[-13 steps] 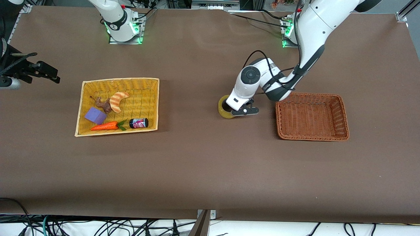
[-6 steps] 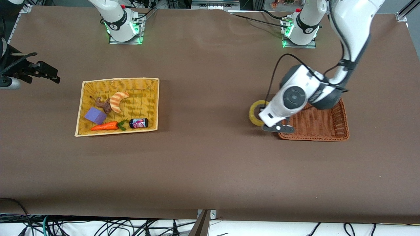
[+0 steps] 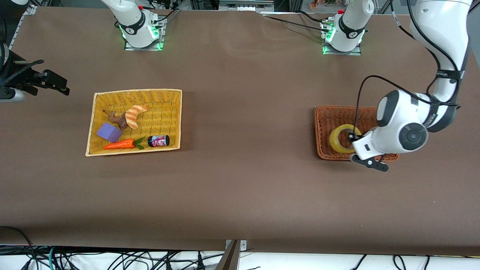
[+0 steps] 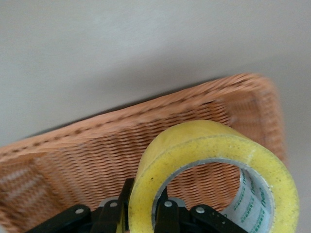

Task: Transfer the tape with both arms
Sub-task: 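Lower the tape into the wicker basket with the left gripper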

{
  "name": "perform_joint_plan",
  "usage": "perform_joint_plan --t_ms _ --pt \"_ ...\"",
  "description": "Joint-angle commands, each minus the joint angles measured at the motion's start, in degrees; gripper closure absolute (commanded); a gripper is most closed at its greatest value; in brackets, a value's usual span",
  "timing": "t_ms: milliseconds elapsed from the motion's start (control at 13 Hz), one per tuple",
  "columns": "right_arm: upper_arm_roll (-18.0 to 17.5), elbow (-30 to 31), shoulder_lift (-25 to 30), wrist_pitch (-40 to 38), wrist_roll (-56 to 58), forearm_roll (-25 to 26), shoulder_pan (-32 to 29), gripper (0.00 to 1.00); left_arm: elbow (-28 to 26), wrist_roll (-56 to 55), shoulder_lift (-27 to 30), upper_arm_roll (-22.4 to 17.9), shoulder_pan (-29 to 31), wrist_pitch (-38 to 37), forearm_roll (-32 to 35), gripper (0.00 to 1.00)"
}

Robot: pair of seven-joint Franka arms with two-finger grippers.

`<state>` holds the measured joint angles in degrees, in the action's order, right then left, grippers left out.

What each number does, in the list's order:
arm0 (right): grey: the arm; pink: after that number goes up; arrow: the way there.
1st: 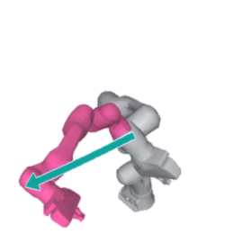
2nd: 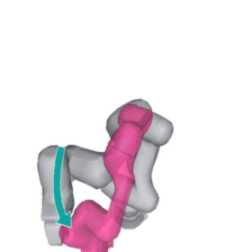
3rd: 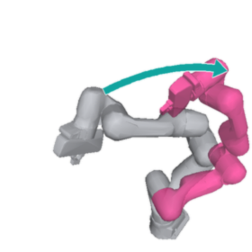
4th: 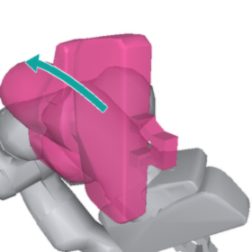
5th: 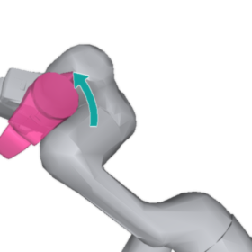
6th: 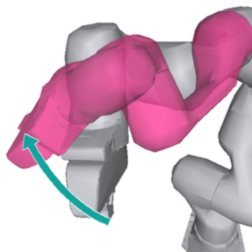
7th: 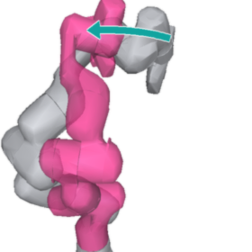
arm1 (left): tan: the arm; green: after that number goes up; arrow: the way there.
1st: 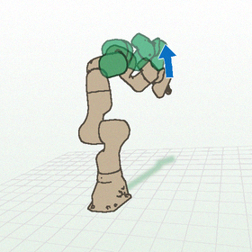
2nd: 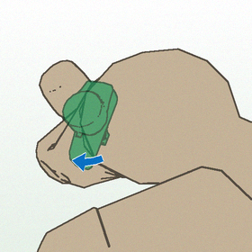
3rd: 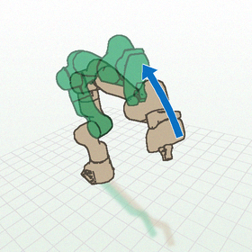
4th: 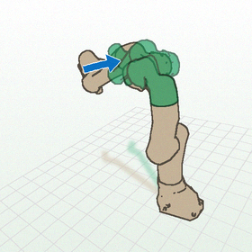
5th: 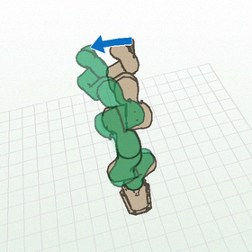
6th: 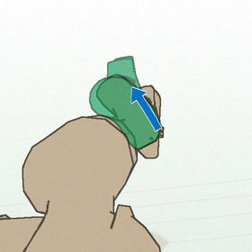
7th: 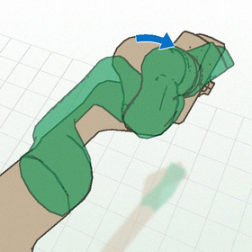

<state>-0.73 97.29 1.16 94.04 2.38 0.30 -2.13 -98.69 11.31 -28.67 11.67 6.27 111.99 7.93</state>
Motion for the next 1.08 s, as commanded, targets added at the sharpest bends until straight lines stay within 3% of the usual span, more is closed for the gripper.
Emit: perform_joint_plan --t_ms 0,231,1000 --pt "-0.32 -0.43 0.33 -0.43 0.44 -0.22 -0.34 0.00 -0.62 6.79 1.34 -2.70 -0.73 -0.81 -1.69 1.00" --pt "-0.32 -0.43 0.33 -0.52 0.44 -0.22 -0.34 0.00 -3.50 8.29 1.51 -3.94 -0.73 1.29 -1.60 1.00" --pt "-0.15 -0.43 0.33 -0.52 0.44 -0.22 -0.34 0.00 -19.86 8.38 1.87 -5.26 -0.73 24.40 -1.60 1.00"
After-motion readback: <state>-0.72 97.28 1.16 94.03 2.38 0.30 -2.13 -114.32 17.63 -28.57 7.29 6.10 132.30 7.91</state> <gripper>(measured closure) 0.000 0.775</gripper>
